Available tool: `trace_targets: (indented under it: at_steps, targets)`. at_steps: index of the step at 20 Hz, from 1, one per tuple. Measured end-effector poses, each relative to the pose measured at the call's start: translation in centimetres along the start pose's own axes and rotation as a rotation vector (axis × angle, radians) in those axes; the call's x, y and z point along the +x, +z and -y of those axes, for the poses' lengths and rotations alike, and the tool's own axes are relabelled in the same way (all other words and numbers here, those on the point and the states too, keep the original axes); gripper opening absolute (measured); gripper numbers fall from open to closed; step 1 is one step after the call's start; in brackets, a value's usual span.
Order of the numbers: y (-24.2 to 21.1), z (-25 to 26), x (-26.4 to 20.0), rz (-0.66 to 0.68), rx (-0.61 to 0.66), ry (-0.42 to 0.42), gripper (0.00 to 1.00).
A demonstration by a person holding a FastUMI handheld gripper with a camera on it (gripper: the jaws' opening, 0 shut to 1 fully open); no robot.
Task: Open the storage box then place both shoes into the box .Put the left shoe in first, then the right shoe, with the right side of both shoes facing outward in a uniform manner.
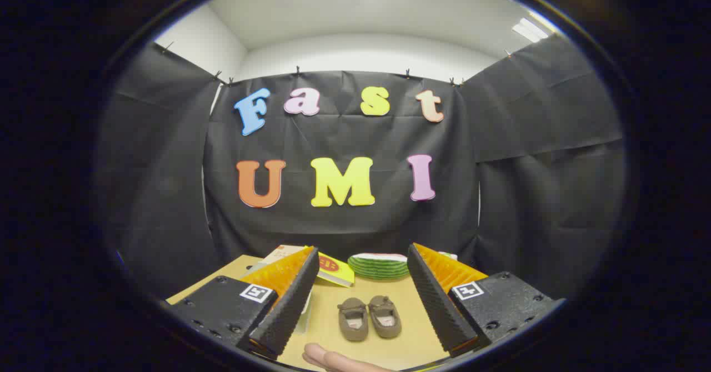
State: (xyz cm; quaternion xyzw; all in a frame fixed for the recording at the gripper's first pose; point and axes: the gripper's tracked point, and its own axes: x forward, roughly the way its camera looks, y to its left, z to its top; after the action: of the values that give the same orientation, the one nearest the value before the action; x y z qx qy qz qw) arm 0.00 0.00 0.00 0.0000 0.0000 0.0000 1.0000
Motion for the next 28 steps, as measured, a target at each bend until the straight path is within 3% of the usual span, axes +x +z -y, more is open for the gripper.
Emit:
trace_targets:
  at_steps: [16,28]
  targets:
    - [-1.9,1.3,2.8,-0.051,-0.013,-0.044,1.00]
    - [-9.9,-2.5,12.8,-0.203,-0.023,0.132,1.00]
